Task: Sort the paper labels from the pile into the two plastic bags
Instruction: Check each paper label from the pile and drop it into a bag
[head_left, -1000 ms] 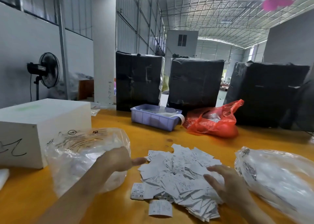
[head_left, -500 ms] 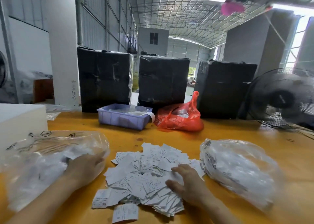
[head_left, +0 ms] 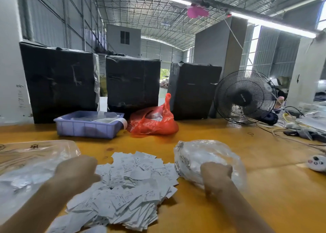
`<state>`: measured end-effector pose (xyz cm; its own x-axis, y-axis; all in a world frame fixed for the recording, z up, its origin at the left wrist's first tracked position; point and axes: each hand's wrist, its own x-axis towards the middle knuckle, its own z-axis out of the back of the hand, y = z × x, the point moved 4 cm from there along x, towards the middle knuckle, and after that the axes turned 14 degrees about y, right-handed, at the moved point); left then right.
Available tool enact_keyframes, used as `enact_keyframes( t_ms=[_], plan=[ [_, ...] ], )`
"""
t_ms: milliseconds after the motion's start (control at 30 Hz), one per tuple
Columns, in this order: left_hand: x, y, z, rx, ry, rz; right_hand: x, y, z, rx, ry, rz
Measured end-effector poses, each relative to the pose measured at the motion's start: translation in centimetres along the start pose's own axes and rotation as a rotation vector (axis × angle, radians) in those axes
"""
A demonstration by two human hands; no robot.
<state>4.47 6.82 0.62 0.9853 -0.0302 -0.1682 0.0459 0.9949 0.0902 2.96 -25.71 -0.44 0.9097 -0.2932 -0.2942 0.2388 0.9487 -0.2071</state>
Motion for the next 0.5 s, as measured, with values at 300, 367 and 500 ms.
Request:
enact_keyframes(
  t_ms=[300,367,500],
  plan=[
    [1.4,-7.9,-3.8,-0.193,0.149,-0.523,-1.1,1.2,-1.5,-0.057,0.16,0.16],
    [1.6,-7.9,-4.2,-0.21,0.203,-0.522,-1.3,2.0,-1.1,-0.06,0.115,0.142],
    [1.2,-7.7,-4.9,-0.179,0.289,-0.545,-1.7,3.0,-0.1,-0.091,0.042,0.113]
  ],
)
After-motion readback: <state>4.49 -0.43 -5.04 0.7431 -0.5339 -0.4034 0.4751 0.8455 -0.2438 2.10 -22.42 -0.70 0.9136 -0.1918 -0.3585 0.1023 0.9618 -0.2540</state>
